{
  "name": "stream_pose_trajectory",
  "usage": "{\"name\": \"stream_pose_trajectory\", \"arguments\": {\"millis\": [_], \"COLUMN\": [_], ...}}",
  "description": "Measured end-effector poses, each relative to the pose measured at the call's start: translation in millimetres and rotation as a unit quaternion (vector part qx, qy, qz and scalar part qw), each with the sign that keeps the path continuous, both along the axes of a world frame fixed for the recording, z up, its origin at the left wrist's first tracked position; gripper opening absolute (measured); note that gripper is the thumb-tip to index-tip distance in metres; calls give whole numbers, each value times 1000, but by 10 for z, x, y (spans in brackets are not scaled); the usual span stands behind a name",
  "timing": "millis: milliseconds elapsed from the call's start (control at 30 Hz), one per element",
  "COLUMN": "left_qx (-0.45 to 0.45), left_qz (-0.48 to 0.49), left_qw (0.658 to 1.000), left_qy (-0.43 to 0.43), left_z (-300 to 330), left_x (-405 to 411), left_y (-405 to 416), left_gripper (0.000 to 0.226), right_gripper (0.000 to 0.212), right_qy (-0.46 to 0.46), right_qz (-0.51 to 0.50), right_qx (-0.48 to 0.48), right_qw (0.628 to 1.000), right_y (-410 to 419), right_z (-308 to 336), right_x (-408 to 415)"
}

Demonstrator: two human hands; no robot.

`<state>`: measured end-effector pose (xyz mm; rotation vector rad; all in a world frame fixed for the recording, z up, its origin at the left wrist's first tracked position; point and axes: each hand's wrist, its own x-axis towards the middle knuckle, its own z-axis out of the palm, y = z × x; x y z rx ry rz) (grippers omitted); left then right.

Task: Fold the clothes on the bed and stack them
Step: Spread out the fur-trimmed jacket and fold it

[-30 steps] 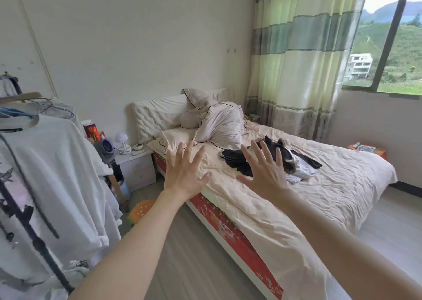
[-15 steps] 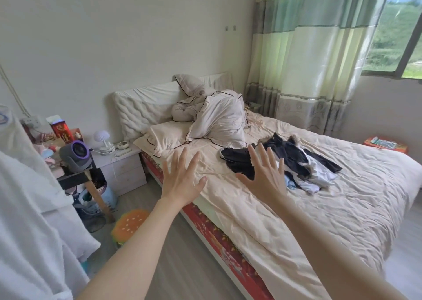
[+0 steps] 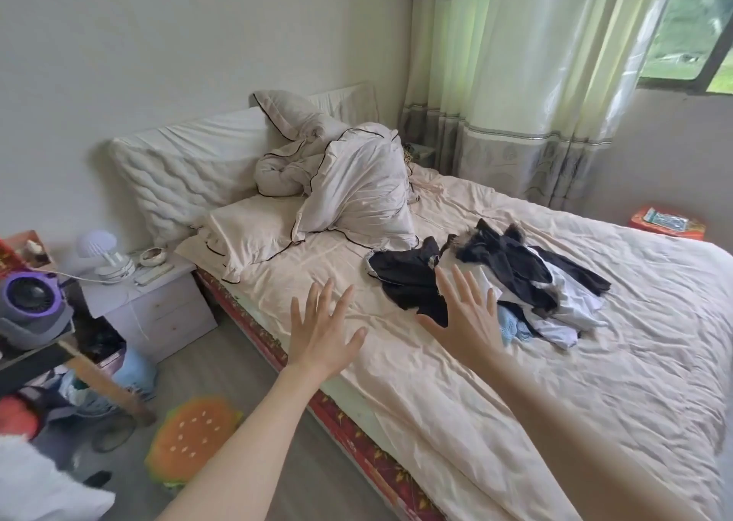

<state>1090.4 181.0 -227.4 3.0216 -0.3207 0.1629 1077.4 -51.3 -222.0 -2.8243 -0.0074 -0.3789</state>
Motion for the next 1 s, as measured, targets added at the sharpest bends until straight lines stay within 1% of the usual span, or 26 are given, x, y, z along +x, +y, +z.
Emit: {"name": "stream_pose_trajectory", "arguments": {"millis": [200, 400, 533, 633, 767, 867, 900, 933, 1000], "left_qx": [-2, 20, 6, -7, -21, -27, -32, -37, -41], "left_qz": [-24, -52, -90, -118, -163, -211, -221, -232, -257], "left_qw": [999, 992, 989, 985, 975, 965, 961, 958, 951], "left_qy": [31, 116, 116, 126, 151, 155, 161, 166, 168], "left_z": [-374, -832, -1046, -1295, -1700, -2012, -2111, -2201, -2351], "left_x": [976, 2085, 2877, 3323, 3761, 4057, 4145, 4235, 4402], "left_y": [-51, -296, -629, -877, -1195, -1442, -1529, -1619, -1794], "left_gripper": [71, 71, 69, 67, 64, 59, 58, 57, 56], "right_gripper": [83, 80, 76, 70, 55, 36, 33, 33, 42], "right_qy": [51, 99, 122, 147, 142, 101, 90, 79, 77], "right_qz": [-38, -97, -127, -142, -177, -222, -234, -247, -279], "right_qx": [7, 18, 19, 45, 62, 90, 106, 121, 141], "right_qw": [998, 990, 984, 978, 972, 966, 962, 958, 947], "right_y": [-146, -508, -844, -1068, -1368, -1545, -1593, -1639, -1729], "right_z": [-517, -933, -1149, -1346, -1627, -1840, -1912, -1977, -2095], "right_x": [858, 1820, 2443, 2867, 3380, 3768, 3903, 4042, 4295]}}
